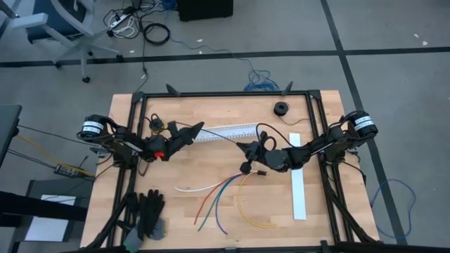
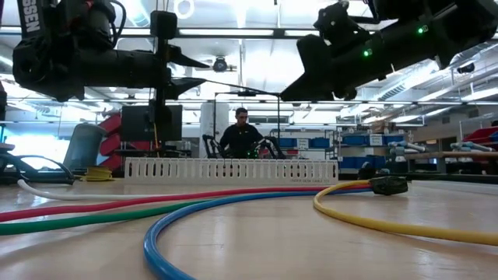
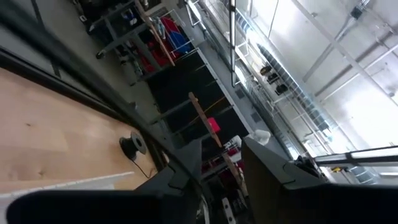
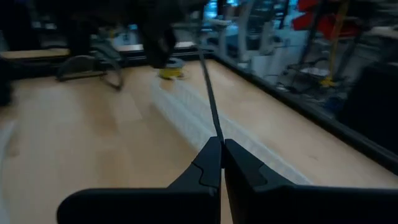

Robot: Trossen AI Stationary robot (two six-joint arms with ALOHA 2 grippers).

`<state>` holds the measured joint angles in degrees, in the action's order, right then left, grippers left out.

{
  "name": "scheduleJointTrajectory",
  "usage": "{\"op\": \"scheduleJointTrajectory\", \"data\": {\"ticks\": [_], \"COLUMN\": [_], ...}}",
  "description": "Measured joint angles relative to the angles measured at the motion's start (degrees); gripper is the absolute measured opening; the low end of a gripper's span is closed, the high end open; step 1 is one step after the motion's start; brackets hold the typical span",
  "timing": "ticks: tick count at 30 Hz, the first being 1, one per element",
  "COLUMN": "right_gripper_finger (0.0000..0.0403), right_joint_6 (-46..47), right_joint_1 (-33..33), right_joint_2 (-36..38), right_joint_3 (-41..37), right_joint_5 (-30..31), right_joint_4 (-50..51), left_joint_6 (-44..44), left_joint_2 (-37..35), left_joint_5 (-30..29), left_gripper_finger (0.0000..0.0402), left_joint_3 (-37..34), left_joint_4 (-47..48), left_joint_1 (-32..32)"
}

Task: Ziptie cables
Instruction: Insert zip tie on the cable wire

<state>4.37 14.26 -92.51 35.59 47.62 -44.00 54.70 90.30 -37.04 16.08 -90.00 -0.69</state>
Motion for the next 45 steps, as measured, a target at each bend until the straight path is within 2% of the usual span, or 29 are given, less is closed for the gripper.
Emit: {"op": "scheduleJointTrajectory", "data": {"ticks": [3, 7, 19, 31, 45], "right_gripper_finger": [0.0000, 0.0000, 0.0000, 0.0000, 0.0000], "right_joint_6": [-2.3, -4.4, -4.0, -4.0, -4.0], "right_joint_1": [0.1, 0.1, 0.5, 3.3, 4.8], "right_joint_2": [-0.1, -0.1, -0.1, -0.1, -0.1], "right_joint_3": [0.0, 0.0, 0.0, 0.0, 0.0], "right_joint_5": [2.5, 2.5, 1.6, 4.7, 5.2], "right_joint_4": [-3.0, -6.9, -5.1, -5.1, -5.1], "left_joint_6": [0.2, 3.0, 4.2, 2.5, -6.9], "left_joint_2": [0.0, 0.0, 0.0, 0.0, 0.0], "left_joint_5": [0.0, 0.0, -0.8, -2.1, -2.1], "left_gripper_finger": [0.0079, 0.0078, 0.0077, 0.0077, 0.0075], "left_joint_3": [0.0, 0.0, 3.0, 3.7, 3.7], "left_joint_4": [0.0, 0.0, 0.0, 0.0, 0.8], "left_joint_1": [0.0, 0.0, 0.0, 0.0, 0.1]}}
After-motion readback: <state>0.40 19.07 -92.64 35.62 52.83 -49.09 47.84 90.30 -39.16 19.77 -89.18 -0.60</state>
